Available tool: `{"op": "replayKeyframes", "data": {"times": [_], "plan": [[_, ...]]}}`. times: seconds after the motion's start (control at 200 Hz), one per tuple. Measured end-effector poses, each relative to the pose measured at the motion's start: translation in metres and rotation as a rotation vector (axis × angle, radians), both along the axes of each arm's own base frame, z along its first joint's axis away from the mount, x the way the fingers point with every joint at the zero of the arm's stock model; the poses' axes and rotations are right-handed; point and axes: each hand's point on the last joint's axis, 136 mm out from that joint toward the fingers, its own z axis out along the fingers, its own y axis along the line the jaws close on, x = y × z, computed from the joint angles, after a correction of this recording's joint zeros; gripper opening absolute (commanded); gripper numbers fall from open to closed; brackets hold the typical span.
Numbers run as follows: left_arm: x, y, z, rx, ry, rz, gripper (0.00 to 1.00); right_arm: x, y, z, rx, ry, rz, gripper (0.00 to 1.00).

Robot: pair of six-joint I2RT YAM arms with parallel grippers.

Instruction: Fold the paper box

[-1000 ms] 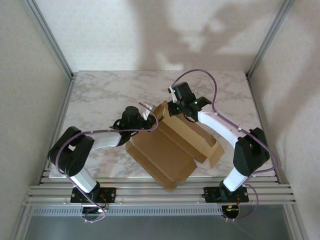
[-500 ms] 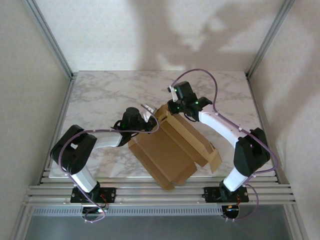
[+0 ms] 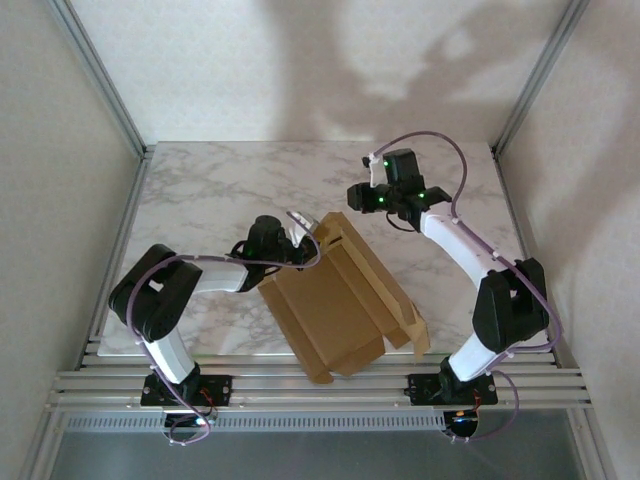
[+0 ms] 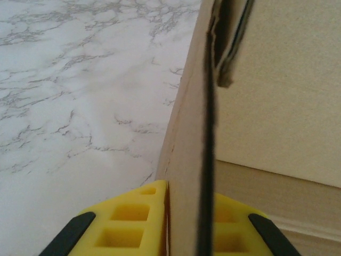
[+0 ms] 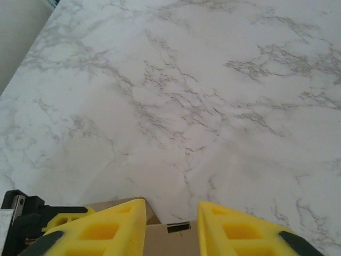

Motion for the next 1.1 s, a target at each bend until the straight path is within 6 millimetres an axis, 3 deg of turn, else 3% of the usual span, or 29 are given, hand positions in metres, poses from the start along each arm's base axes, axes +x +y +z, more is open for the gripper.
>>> {"op": "replayKeyframes", "data": {"times": [0.22, 0.521, 1.096], "plan": [[0.001, -0.004, 0.001, -0.004, 0.006, -0.018, 0.13, 0.0, 0.009, -0.011, 0.116, 0.033, -0.032, 0.53], [0.003, -0.003, 0.0, 0.018, 0.02, -0.024, 0.13, -0.001, 0.013, -0.03, 0.211, 0.049, -0.082, 0.6], [0.01, -0.003, 0.004, 0.05, 0.055, -0.026, 0.12, -0.005, 0.025, -0.034, 0.271, 0.017, -0.088, 0.65]]}}
